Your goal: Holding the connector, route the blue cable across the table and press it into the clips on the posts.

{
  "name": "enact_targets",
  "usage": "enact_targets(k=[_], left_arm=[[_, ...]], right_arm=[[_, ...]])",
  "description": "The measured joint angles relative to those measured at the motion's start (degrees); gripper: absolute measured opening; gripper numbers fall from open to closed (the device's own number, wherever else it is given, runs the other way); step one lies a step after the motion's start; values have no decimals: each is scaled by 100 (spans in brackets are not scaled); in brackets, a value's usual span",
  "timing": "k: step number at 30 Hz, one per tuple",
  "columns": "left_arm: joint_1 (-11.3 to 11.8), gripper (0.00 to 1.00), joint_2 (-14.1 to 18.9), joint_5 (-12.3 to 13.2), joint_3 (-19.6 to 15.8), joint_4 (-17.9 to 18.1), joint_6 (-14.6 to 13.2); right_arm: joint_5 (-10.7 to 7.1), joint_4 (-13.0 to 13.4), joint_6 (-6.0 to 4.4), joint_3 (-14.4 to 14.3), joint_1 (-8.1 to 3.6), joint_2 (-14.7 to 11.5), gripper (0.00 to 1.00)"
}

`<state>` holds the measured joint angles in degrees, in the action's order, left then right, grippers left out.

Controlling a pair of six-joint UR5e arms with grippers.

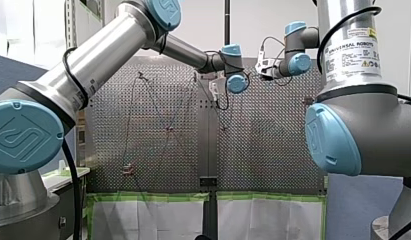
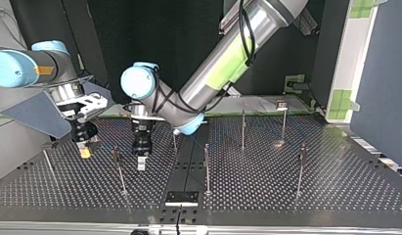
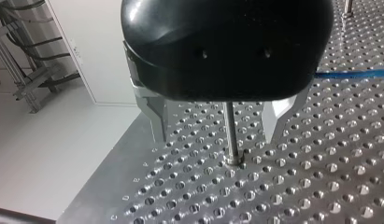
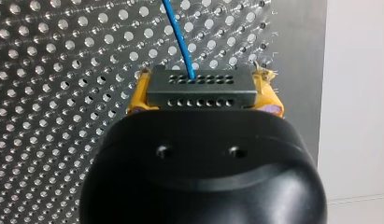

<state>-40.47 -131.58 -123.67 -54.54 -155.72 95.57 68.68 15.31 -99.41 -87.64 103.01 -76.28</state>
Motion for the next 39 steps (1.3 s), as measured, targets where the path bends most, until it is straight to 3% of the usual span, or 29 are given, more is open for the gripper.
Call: enact_targets(k=[16,29,39], left_arm=[[94,100,-18,65,-2,34,2],[259,100,-101,342,-2,157,22],[183,100,-77,259,2,119,16]], right_arm=[[0,0,0,0,-1,0,0],[0,0,0,0,3,0,0],[0,0,0,0,-1,0,0]])
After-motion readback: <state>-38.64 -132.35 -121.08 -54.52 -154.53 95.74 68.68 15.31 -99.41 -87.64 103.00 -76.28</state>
